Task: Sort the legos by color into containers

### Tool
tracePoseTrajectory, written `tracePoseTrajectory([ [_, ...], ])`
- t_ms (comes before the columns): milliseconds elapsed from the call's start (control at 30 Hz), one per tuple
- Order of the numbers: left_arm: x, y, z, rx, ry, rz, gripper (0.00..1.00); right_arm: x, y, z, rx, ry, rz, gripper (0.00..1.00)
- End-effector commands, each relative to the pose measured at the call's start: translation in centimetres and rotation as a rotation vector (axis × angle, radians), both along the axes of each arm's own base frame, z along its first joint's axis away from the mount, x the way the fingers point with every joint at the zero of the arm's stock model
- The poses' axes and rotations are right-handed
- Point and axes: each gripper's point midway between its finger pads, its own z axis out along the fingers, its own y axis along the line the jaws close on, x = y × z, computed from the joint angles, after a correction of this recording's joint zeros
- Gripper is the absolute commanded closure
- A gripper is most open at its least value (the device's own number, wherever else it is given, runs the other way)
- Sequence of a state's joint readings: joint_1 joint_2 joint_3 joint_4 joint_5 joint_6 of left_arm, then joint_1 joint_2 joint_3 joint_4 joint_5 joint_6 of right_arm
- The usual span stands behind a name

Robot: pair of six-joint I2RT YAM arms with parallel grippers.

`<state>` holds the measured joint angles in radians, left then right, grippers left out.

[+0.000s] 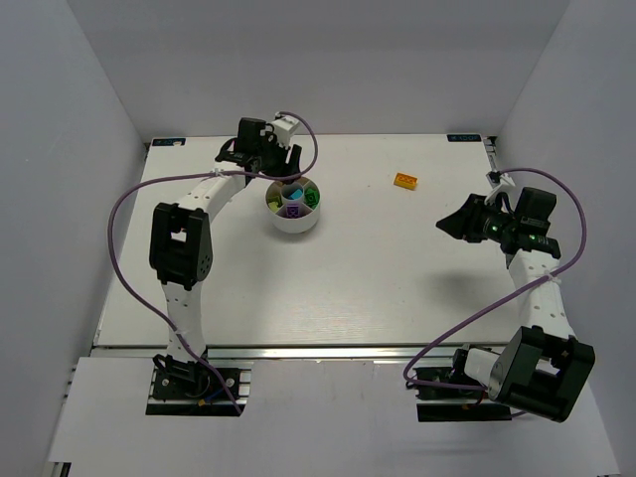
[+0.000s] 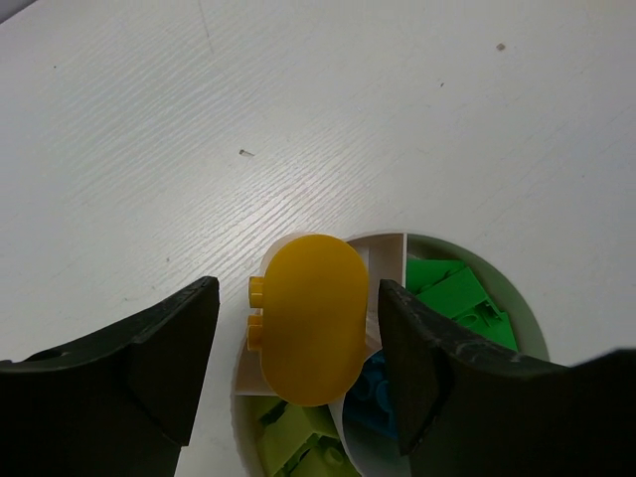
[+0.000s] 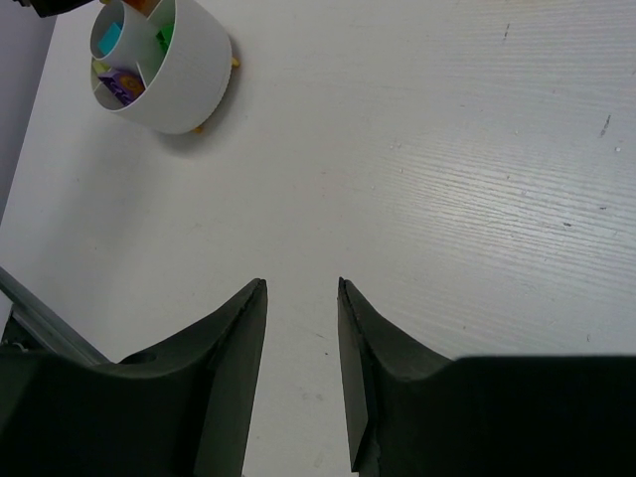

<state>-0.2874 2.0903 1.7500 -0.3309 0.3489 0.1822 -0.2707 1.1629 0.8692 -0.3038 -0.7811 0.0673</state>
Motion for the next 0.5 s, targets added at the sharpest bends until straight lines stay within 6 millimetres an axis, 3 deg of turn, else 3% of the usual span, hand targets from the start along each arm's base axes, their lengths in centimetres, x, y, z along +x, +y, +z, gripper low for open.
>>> tracePoseTrajectory([
  [0, 0.1, -0.5, 7.8, -0.064, -0.137, -0.015, 0.25, 0.3, 0.2, 0.7, -0.017, -0.052, 0.022, 0.60],
  [267, -0.2, -0.7, 8.7, -0.083, -0.143, -0.027, 0.23, 0.3, 0.4, 0.5, -0.018, -0.049, 0.028, 0.60],
  [467, -0.5, -0.8, 7.6, -0.077, -0.109, -0.037, 0.23, 0.3, 0.5, 0.6, -0.020, -0.052, 0.029, 0.60],
])
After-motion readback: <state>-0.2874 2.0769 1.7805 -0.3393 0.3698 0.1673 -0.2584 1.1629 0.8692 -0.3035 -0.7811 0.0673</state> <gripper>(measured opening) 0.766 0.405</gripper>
